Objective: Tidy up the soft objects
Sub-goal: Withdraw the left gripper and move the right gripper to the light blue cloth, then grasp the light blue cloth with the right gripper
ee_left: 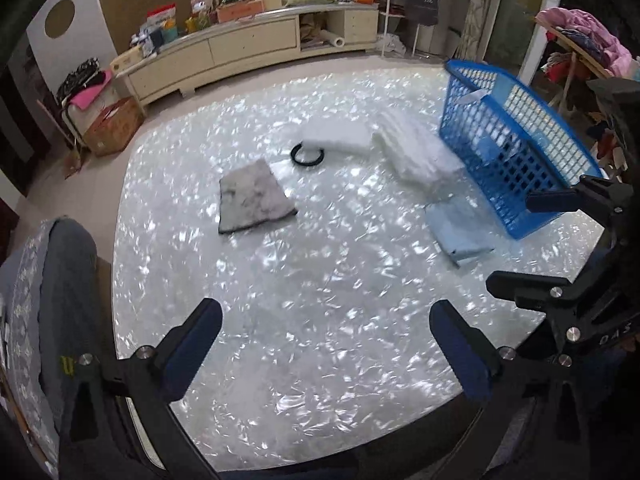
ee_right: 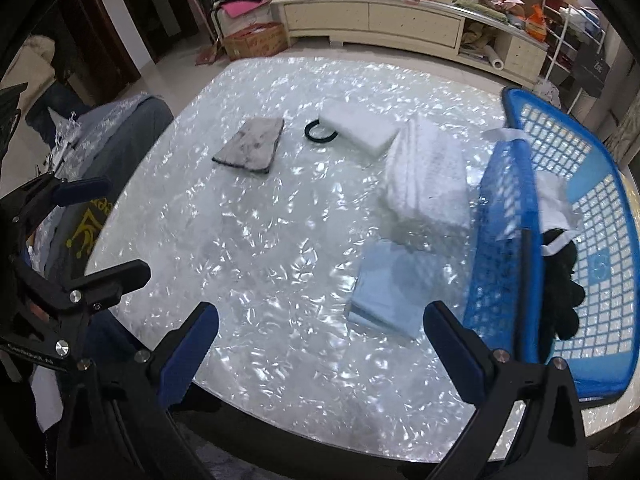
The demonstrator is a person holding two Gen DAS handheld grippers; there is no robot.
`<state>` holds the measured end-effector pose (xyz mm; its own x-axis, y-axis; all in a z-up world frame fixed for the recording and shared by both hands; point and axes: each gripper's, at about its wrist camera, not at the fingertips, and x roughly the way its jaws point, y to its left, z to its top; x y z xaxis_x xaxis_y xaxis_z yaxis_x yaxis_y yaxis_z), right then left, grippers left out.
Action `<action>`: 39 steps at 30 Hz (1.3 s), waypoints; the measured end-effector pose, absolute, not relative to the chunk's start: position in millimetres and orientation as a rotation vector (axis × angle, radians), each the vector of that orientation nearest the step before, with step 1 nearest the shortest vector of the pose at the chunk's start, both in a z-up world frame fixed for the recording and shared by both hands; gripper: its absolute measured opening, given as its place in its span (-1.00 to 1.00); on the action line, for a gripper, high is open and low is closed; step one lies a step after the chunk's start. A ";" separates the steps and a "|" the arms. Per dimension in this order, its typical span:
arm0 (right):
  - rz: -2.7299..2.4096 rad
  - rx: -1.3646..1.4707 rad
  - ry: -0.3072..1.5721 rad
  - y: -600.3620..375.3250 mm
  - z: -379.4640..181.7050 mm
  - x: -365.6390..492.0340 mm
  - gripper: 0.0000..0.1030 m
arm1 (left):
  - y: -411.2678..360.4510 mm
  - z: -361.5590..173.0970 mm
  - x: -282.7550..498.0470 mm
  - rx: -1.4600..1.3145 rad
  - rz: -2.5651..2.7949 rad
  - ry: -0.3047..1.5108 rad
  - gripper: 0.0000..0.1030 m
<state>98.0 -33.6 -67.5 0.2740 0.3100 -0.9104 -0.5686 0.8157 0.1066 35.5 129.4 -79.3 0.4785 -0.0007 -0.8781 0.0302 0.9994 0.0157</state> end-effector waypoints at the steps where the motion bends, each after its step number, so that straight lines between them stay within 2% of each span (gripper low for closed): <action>1: 0.606 -0.268 1.161 -30.0 -71.4 98.3 0.99 | 131.4 -83.7 36.6 0.028 -0.014 1.075 1.00; 7: 0.626 -0.313 1.204 -12.2 -93.5 102.7 0.99 | 142.3 -109.4 44.9 0.004 -0.014 1.113 1.00; 11: 0.626 -0.320 1.239 -10.2 -111.3 108.9 0.82 | 143.2 -124.6 51.8 -0.006 -0.023 1.136 1.00; 15: 0.611 -0.322 1.273 -15.2 -126.5 117.8 0.81 | 139.4 -140.7 61.9 -0.009 -0.035 1.165 1.00; 21: 0.580 -0.339 1.301 -24.3 -144.0 128.5 0.56 | 127.0 -154.7 77.2 -0.003 -0.059 1.186 1.00; 23: 0.577 -0.338 1.315 -28.5 -149.5 131.3 0.42 | 124.0 -159.6 82.4 -0.005 -0.065 1.192 1.00; 39: 0.545 -0.392 1.307 -51.9 -154.9 123.8 -0.11 | 114.9 -167.9 88.1 -0.006 -0.085 1.214 1.00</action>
